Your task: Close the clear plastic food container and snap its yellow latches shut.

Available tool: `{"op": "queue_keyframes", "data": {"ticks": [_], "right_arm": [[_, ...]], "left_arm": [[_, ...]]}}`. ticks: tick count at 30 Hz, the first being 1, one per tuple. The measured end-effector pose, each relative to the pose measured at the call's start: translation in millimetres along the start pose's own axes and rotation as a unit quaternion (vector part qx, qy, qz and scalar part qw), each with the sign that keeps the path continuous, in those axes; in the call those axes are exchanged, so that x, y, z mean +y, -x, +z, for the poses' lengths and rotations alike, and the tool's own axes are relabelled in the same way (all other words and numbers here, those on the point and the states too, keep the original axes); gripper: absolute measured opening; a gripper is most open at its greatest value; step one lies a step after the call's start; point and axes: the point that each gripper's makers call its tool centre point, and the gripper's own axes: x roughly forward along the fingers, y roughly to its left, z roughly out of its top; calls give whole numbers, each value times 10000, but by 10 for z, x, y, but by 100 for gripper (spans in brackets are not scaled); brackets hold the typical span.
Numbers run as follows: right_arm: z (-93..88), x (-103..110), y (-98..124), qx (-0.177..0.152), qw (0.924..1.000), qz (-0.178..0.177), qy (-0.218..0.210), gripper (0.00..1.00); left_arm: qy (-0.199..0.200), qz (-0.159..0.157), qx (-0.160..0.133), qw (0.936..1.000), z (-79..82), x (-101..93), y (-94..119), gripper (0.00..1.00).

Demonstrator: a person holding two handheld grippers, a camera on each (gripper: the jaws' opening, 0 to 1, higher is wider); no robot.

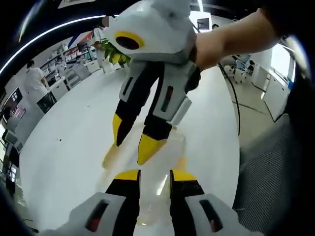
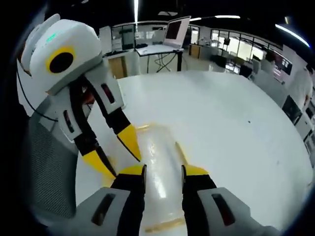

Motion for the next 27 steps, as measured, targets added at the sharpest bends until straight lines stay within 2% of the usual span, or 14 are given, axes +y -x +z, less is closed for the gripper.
{"op": "queue_keyframes", "data": {"ticks": [4,10,16,20,27], "right_arm": [[-10,-30,-34,121,9997,32,220,26],[52,-49,-57,138,9992,235,278,26],[-19,-135,-101,530,9958,365,658,28],[-37,-127,-101,631,9942,684,539,28],[-42,-233,-155,867,9914,915,351,31]], "left_arm": [[-102,4,38,9999,-4,-36,4,20],[-407,25,168,9990,-19,-75,-53,30],[-591,18,348,9976,-78,-80,-110,30],[-579,20,361,9977,-81,-55,-110,31],[-675,2,434,9968,-104,-32,-142,34]]}}
